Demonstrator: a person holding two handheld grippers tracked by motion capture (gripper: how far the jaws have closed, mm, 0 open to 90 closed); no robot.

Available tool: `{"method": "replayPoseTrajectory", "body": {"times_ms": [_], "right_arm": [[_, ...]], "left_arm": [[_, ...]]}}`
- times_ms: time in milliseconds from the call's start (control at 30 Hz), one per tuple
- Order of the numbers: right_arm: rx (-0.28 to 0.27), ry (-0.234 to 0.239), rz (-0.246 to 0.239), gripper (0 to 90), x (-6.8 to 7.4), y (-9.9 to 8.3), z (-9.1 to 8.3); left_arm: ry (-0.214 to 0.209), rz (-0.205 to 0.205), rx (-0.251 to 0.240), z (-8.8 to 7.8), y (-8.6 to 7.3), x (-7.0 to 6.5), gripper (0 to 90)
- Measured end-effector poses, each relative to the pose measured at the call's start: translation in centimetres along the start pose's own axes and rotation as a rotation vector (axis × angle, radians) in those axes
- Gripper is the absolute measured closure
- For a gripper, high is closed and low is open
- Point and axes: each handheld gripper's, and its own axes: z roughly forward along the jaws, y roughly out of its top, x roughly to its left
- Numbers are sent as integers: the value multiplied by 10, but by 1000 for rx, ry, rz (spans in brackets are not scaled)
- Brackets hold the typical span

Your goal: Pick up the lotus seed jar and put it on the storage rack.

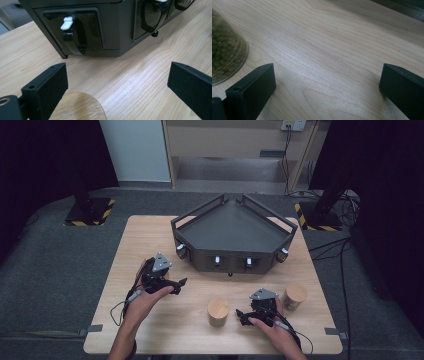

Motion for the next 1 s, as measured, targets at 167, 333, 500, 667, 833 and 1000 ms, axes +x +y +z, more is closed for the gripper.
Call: {"method": "replayPoseTrajectory", "body": {"times_ms": [167, 333, 500, 667, 833, 1000], "right_arm": [[0, 0, 0, 9, 0, 0, 0], [-1, 0, -1, 9, 0, 0, 0], [-1, 0, -1, 9, 0, 0, 0], [-1, 0, -1, 9, 0, 0, 0], [-1, 1, -3, 9, 0, -1, 0], [-1, 2, -6, 9, 0, -1, -1]], "left_arm": [[6, -7, -6, -2, -2, 3, 19], [10, -16, -9, -4, -6, 6, 18], [17, -18, 0, -5, -9, 9, 18], [31, -29, 7, -5, -13, 14, 20], [36, -28, 17, -4, -15, 17, 20], [41, -41, 21, -3, -21, 20, 21]]}}
